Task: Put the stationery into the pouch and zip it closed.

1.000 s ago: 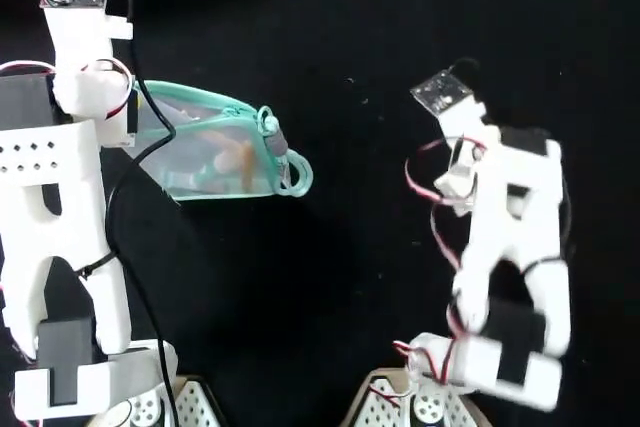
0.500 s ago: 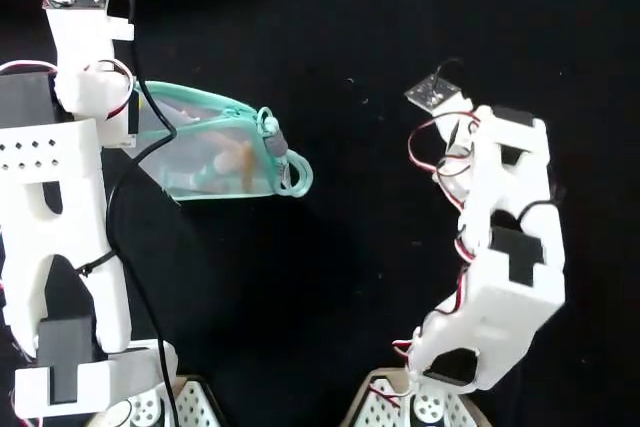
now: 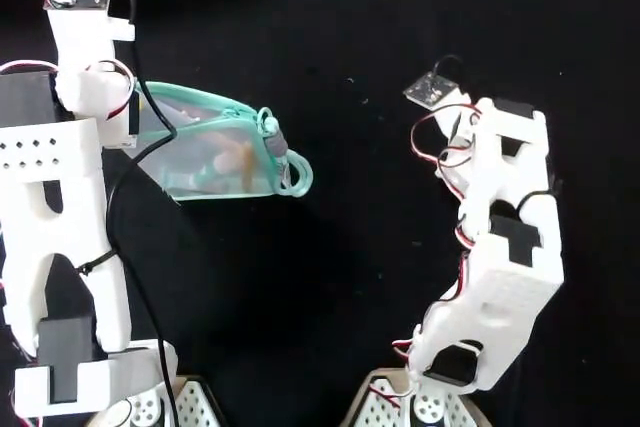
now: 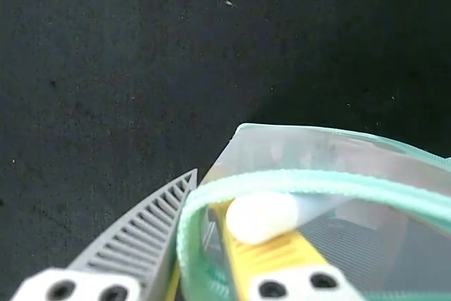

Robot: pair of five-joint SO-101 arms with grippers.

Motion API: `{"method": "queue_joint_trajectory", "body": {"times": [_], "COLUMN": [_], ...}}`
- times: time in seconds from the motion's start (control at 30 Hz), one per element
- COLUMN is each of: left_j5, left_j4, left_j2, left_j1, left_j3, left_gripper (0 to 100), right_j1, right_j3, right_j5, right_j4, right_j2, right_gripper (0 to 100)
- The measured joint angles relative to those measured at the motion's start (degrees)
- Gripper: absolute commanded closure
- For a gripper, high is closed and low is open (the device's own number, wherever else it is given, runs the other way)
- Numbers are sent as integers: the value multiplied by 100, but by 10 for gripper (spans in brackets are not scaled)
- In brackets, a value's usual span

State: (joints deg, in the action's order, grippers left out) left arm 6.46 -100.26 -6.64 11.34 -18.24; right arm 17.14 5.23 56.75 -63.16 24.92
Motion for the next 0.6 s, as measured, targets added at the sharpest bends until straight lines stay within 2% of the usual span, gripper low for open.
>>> {"method": "queue_joint_trajectory", "body": {"times": [0.17,0.3,0.43,0.6], "left_j5": [0,0,0,0], "left_j4": [0,0,0,0], "left_j2": [0,0,0,0], "left_j1": [0,0,0,0], "left_j3": [9,9,70,123], "left_gripper": [970,970,970,970], "right_j1": [-53,-440,-1011,-2092], "right_j3": [448,1160,1767,2048], "right_j5": [0,-70,-677,-1855], "right_j4": [-308,-352,-378,-404], "right_j2": [-958,-2374,-3982,-6154], "right_gripper": [986,986,986,986]}}
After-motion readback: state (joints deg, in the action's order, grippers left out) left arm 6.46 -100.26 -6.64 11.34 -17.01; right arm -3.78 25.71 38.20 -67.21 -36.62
